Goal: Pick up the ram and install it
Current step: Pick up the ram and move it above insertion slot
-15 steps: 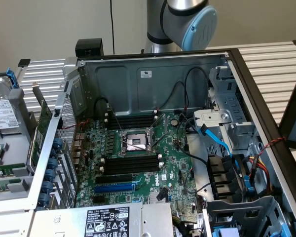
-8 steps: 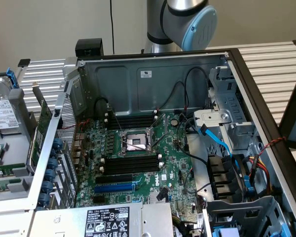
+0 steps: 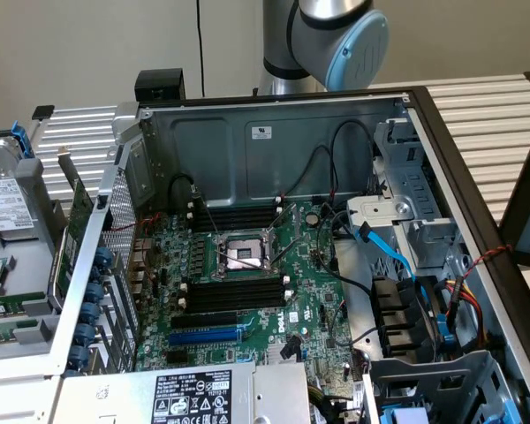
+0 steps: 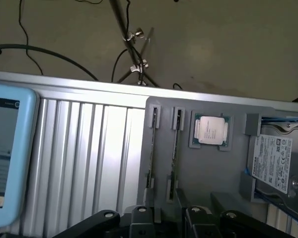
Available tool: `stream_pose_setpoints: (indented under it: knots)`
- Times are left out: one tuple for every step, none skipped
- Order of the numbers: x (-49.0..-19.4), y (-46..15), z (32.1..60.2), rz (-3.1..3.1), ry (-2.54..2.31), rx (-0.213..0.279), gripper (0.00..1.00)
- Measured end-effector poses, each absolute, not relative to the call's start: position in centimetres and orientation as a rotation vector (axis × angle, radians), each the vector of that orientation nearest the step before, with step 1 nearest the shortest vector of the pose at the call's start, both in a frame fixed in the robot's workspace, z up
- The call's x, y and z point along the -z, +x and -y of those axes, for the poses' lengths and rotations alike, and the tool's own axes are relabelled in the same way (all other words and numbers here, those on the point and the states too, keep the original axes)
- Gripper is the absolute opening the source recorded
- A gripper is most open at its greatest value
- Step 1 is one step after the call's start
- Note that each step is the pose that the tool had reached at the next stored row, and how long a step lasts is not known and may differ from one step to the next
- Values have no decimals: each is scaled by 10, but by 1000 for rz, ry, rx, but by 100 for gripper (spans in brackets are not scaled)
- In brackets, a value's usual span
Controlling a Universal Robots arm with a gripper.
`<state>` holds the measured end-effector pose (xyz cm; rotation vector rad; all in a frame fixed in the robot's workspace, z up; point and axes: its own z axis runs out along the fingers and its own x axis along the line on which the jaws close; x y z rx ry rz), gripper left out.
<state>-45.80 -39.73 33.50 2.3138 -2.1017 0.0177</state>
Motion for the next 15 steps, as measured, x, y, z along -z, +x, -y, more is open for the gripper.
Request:
stream_pose_setpoints:
  knots:
    - [-334, -458, 397, 2103, 2316, -23, 31]
    - [-333, -458, 398, 2104, 2318, -26, 31]
    - [-332, -458, 398, 2105, 2319, -28, 31]
    - [-330, -458, 398, 2104, 2320, -29, 31]
    - [-329, -458, 398, 2103, 2322, -29, 32]
    - [-327, -458, 398, 2101, 2323, -29, 32]
    - [-325, -458, 398, 2100, 2324, -29, 38]
    - [-323, -458, 398, 2100, 2324, -29, 38]
    - [-322, -458, 398, 2099, 2324, -29, 38]
    - [-320, -458, 398, 2099, 2325, -29, 38]
    - [-318, -458, 399, 2099, 2325, -29, 38]
    - [-316, -458, 399, 2099, 2325, -29, 38]
    - [-314, -458, 399, 2099, 2325, -29, 38]
    - [-312, -458, 399, 2099, 2325, -29, 38]
    - [-311, -458, 400, 2099, 2325, -29, 38]
